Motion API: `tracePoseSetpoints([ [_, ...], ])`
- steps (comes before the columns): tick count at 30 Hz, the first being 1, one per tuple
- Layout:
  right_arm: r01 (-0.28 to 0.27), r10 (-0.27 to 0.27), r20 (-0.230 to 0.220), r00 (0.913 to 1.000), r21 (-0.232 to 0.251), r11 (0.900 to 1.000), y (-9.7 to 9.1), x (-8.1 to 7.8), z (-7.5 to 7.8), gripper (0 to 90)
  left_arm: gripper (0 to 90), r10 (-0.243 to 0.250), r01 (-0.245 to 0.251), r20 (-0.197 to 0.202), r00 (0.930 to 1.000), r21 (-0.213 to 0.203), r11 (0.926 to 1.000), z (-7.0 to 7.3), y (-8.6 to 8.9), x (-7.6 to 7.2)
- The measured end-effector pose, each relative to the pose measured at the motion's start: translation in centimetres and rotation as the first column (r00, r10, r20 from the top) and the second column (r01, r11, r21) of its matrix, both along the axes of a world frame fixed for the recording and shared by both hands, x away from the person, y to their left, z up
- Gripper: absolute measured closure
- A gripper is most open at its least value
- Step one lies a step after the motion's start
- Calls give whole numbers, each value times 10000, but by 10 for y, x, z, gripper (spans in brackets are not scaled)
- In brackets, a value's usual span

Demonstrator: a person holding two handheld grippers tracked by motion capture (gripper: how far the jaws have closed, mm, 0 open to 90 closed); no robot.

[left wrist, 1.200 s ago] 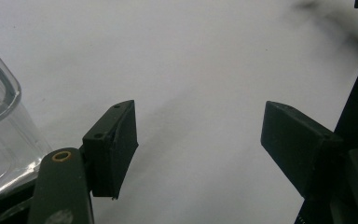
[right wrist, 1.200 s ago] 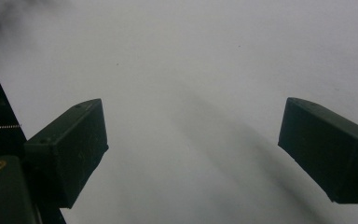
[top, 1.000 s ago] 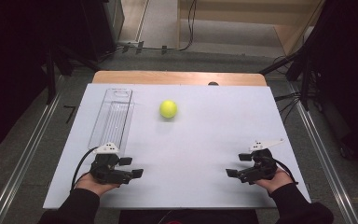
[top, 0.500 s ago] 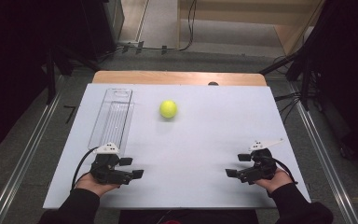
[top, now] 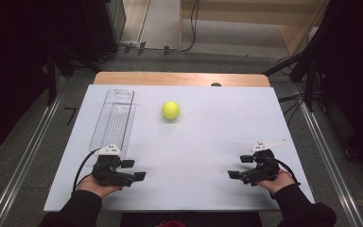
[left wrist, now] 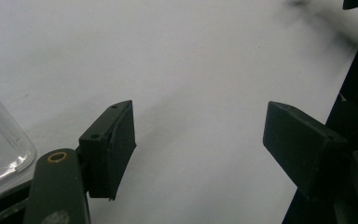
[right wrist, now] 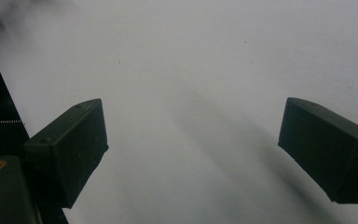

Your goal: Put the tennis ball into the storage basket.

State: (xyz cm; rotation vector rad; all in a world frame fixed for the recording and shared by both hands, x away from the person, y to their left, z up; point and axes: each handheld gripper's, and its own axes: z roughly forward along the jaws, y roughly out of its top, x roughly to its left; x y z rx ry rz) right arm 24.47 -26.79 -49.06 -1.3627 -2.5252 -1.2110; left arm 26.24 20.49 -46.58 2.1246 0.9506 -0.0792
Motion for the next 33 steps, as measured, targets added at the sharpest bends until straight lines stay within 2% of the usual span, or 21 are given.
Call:
tracePoseSetpoints([
  [12,-142,142,-11,9999,32,9999,1,1,0,62,261,92,-92,-34,10000,88,9999,0,-1,-1],
  [23,-171,171,12,9999,-33,9998,2,1,0,62,261,-31,31,-4,10000,86,10000,1,-2,0],
  [27,-207,208,32,9998,-74,9998,4,0,1,62,260,82,-83,-202,9998,-30,10000,3,0,1],
  [33,-174,174,67,9998,-100,9998,5,-2,2,62,257,200,-197,50,9998,-501,9986,9,-1,-1],
])
